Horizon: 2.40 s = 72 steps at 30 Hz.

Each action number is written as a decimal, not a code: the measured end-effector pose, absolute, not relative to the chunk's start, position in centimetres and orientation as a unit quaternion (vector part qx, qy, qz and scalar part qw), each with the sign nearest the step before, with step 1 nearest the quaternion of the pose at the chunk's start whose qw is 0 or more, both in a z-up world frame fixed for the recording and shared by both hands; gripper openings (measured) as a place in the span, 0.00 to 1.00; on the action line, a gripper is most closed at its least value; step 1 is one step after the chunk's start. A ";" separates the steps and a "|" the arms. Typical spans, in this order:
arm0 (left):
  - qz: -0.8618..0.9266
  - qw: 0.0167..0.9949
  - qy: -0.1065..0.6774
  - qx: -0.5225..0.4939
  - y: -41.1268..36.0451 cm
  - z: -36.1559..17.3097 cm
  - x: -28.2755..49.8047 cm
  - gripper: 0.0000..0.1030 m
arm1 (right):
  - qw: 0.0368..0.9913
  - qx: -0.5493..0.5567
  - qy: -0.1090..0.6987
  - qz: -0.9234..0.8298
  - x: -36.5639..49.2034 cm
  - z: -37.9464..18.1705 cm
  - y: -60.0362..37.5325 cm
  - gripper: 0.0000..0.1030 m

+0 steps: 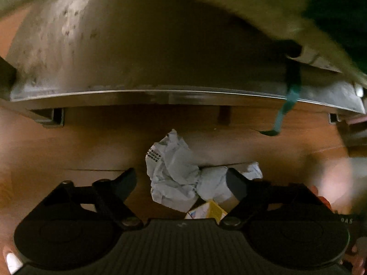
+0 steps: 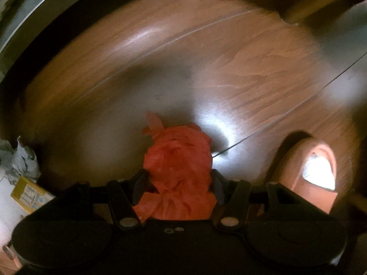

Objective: Collect trash

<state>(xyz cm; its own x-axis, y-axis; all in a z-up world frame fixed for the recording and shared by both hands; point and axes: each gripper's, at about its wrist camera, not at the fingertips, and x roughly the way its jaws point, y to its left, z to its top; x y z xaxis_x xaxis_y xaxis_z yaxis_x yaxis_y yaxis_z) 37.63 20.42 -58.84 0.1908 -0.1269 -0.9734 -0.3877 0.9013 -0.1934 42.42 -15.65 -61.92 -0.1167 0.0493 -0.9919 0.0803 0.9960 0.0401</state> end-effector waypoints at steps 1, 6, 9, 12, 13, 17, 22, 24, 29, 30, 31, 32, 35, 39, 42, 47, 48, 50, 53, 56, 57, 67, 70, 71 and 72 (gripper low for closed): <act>0.090 0.742 0.630 -0.210 20.5 -59.0 37.7 0.75 | 0.664 0.044 0.747 -0.008 42.5 -62.0 -15.5 0.55; 0.084 0.734 0.636 -0.224 20.4 -60.1 38.3 0.50 | 0.667 0.028 0.744 0.017 42.8 -62.0 -14.3 0.50; 0.082 0.730 0.640 -0.228 20.3 -60.5 38.2 0.32 | 0.670 0.008 0.741 0.030 42.6 -61.8 -13.7 0.46; 0.085 0.732 0.634 -0.235 20.7 -60.3 37.8 0.22 | 0.674 -0.013 0.738 0.041 42.6 -61.6 -12.9 0.40; 0.086 0.731 0.633 -0.240 20.9 -60.4 37.6 0.16 | 0.674 -0.018 0.737 0.045 42.6 -61.5 -12.8 0.37; 0.094 0.728 0.628 -0.258 21.8 -60.7 36.9 0.08 | 0.680 -0.044 0.729 0.060 42.2 -61.0 -11.9 0.23; 0.102 0.730 0.620 -0.267 22.8 -60.3 36.1 0.05 | 0.686 -0.067 0.721 0.069 42.0 -59.7 -11.1 0.18; 0.100 0.733 0.616 -0.270 23.1 -59.8 35.7 0.04 | 0.691 -0.071 0.715 0.077 42.1 -58.7 -10.5 0.17; 0.096 0.745 0.612 -0.247 23.8 -56.8 34.6 0.03 | 0.703 -0.094 0.699 0.094 42.2 -55.1 -9.3 0.17; 0.096 0.747 0.611 -0.243 24.0 -56.0 34.2 0.02 | 0.706 -0.099 0.694 0.099 42.2 -54.0 -9.2 0.17; 0.097 0.750 0.611 -0.235 24.0 -55.3 34.0 0.02 | 0.709 -0.103 0.690 0.104 42.0 -53.1 -9.1 0.17; 0.097 0.752 0.611 -0.227 24.0 -54.5 33.7 0.02 | 0.714 -0.108 0.683 0.110 41.8 -51.8 -9.1 0.17; 0.095 0.761 0.607 -0.209 24.0 -51.4 32.7 0.02 | 0.729 -0.116 0.663 0.125 41.5 -48.1 -8.9 0.17; 0.106 0.772 0.590 -0.210 23.9 -46.8 31.4 0.02 | 0.750 -0.114 0.636 0.138 41.4 -43.5 -9.2 0.17; 0.107 0.775 0.586 -0.210 23.8 -44.7 30.5 0.02 | 0.762 -0.105 0.620 0.157 41.1 -40.9 -9.9 0.17; 0.094 0.780 0.584 -0.206 24.2 -45.1 30.3 0.02 | 0.761 -0.077 0.626 0.151 41.4 -40.8 -10.8 0.17; 0.090 0.780 0.587 -0.198 24.3 -45.2 30.3 0.02 | 0.757 -0.075 0.632 0.150 41.6 -41.2 -10.8 0.17; 0.080 0.775 0.600 -0.183 24.6 -46.1 30.5 0.03 | 0.751 -0.076 0.637 0.156 41.8 -41.9 -10.1 0.17; 0.061 0.767 0.617 -0.162 24.7 -47.8 31.0 0.05 | 0.739 -0.076 0.647 0.170 42.2 -43.1 -9.1 0.17; 0.033 0.763 0.630 -0.141 24.6 -49.8 31.7 0.27 | 0.724 -0.070 0.662 0.182 42.3 -44.2 -8.3 0.17; 0.024 0.762 0.632 -0.137 24.5 -50.5 31.8 0.37 | 0.716 -0.069 0.669 0.187 42.2 -44.5 -8.1 0.17; 0.013 0.768 0.632 -0.101 24.6 -58.4 33.7 0.78 | 0.685 -0.068 0.697 0.201 41.7 -46.1 -6.3 0.17; 0.024 0.772 0.626 -0.109 24.7 -59.6 34.2 0.78 | 0.679 -0.066 0.704 0.199 41.9 -46.3 -6.2 0.17; 0.027 0.772 0.626 -0.109 24.5 -60.0 34.3 0.78 | 0.677 -0.066 0.705 0.198 41.9 -46.4 -6.2 0.17; 0.029 0.772 0.626 -0.110 24.5 -60.3 34.4 0.77 | 0.676 -0.066 0.706 0.199 41.9 -46.5 -6.2 0.17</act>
<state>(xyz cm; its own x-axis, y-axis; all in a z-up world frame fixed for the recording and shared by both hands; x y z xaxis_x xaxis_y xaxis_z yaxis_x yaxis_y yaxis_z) 34.39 24.48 -60.34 0.2149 -0.0934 -0.9722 -0.1815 0.9743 -0.1337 41.90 -6.20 -46.47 -0.0771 0.1756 -0.9814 -0.3615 0.9125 0.1916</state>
